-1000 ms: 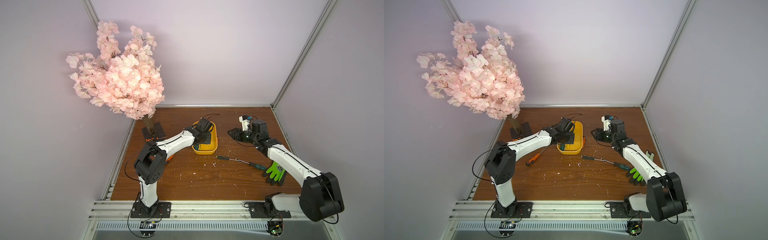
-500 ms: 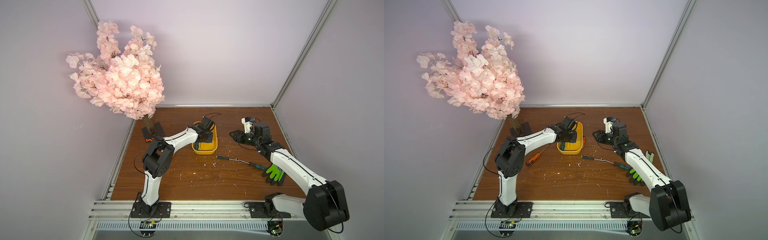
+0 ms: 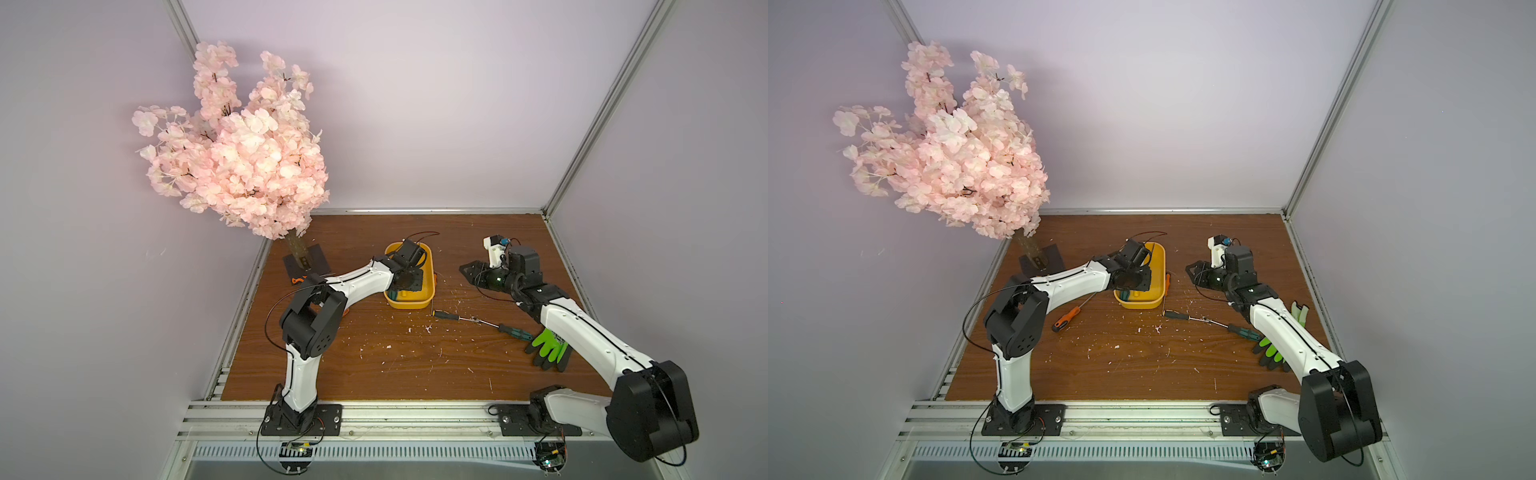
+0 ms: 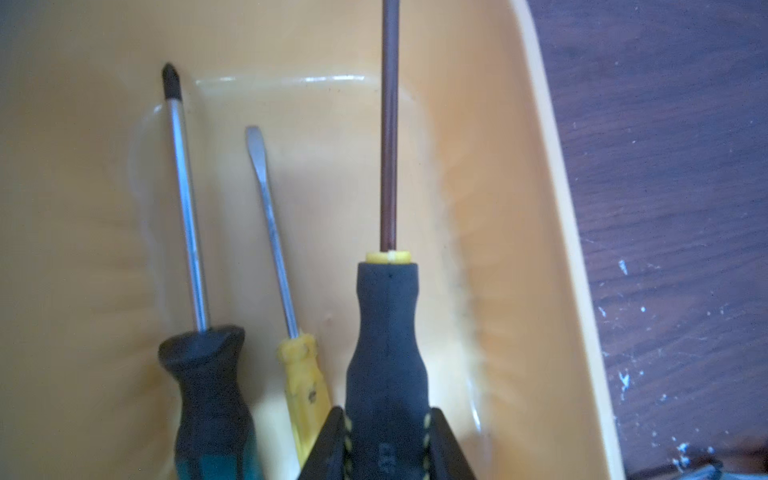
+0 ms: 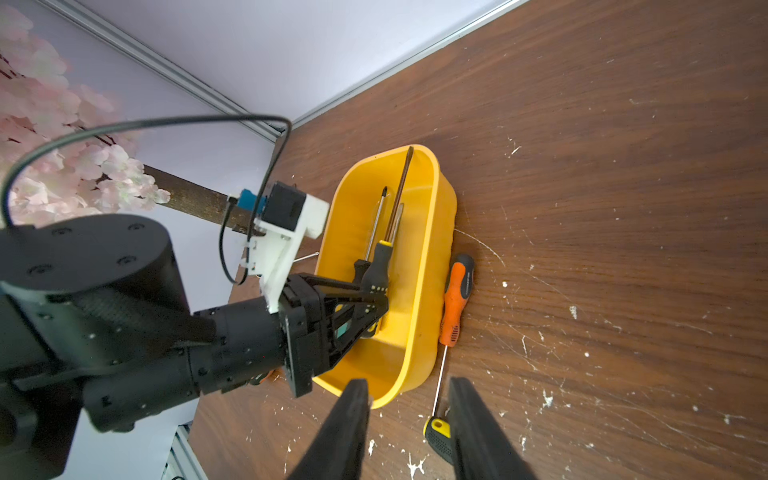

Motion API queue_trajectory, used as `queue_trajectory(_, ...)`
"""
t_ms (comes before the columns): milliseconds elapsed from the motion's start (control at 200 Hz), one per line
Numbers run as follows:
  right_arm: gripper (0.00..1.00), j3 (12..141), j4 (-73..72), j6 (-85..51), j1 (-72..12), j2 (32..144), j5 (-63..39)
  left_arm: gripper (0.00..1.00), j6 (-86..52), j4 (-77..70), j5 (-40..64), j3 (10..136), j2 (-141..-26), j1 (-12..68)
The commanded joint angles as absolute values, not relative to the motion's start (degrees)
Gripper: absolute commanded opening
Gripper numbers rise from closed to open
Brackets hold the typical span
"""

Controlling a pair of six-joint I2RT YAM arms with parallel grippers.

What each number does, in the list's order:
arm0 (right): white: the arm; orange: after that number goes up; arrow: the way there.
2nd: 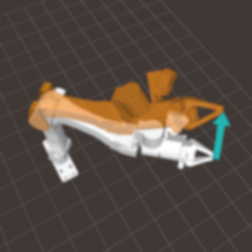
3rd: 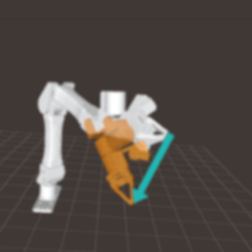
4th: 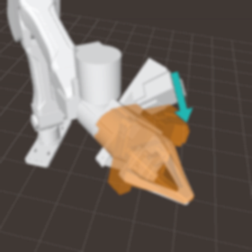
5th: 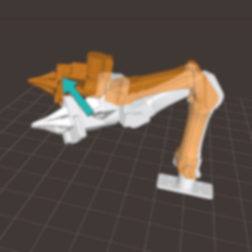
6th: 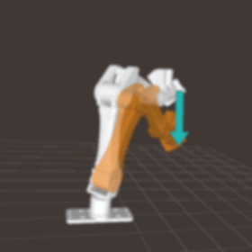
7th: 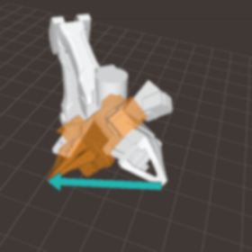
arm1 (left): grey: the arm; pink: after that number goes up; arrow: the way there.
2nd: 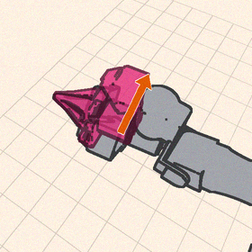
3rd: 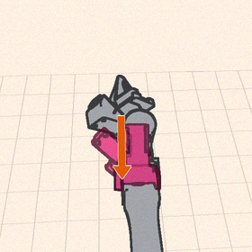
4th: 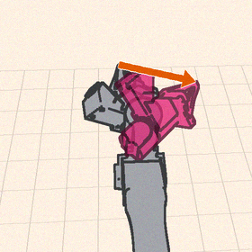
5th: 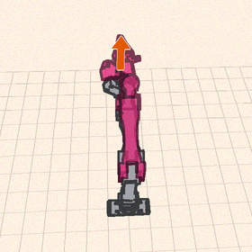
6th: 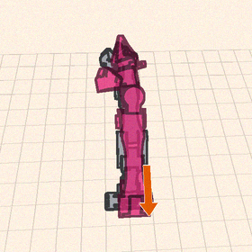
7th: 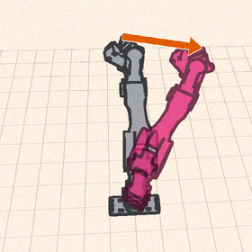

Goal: Put the screwdriver on the desktop into the storage box
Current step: Place the screwdriver in the storage box.

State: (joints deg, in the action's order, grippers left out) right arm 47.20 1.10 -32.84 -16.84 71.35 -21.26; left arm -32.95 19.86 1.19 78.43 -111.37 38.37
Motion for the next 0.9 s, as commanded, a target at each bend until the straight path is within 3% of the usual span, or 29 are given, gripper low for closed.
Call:
queue_trajectory(0,0.38,46.8,-0.3,-33.0,-16.7,70.6,-21.3,0.00,-35.3,18.6,0.9,75.9,-108.8,38.9)
queue_trajectory(410,0.39,46.9,0.0,-32.6,-16.7,69.9,-21.2,0.10,-35.9,19.7,0.2,78.0,-111.5,38.9)
queue_trajectory(896,0.39,49.5,0.3,-31.9,-16.3,72.2,-22.9,0.40,-34.9,20.6,-2.3,78.1,-108.1,38.9)
